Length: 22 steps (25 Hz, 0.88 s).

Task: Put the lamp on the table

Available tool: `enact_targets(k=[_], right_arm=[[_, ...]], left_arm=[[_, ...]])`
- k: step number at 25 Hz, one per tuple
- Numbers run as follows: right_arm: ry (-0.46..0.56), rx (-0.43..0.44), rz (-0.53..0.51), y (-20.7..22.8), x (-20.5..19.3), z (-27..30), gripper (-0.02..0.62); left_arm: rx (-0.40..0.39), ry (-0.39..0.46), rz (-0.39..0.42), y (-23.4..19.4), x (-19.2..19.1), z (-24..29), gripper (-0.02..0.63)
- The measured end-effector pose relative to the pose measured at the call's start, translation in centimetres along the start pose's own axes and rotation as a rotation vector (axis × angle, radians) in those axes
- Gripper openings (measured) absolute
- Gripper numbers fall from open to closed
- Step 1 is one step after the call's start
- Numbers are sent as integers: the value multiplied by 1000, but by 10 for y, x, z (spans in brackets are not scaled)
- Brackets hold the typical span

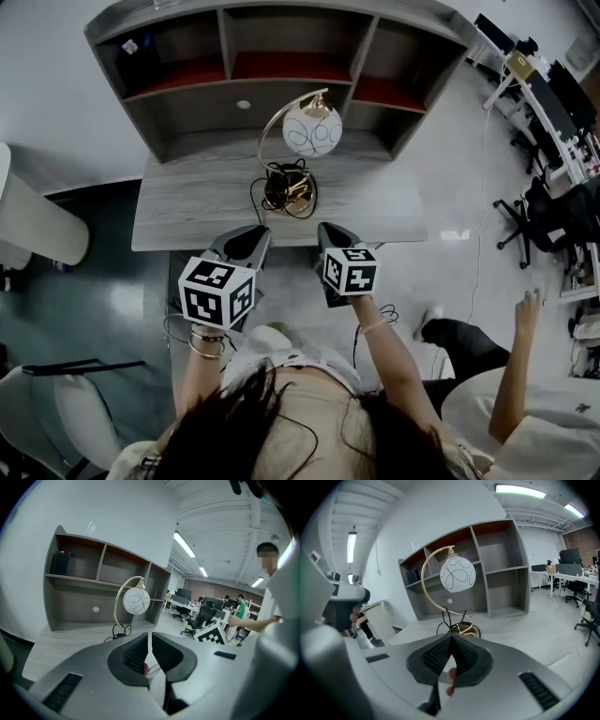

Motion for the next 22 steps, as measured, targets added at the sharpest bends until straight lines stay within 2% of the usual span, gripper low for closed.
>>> enact_targets(k=[4, 7, 15, 22], right_arm=[[-23, -2, -46, 3, -2, -23, 23], [-12, -14, -72, 7, -3, -38, 23], [31, -27, -96, 19, -12, -79, 23], [38, -2, -86, 19, -29, -110, 23]], left_arm=[[9, -5, -32, 22, -5, 2, 34], [11, -7, -28, 36, -8, 3, 34], [22, 4, -4, 77, -22, -4, 34], [38, 9, -13, 110, -38, -20, 34]])
Point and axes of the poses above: the fingertips, and each gripper's own axes: z forward along the fingers, y to its right, x out of its top, the point moved 10 cm from there along -z, backward along the fingers, and after that the axes turned 1 degree about -y, right-handed, at the moved point
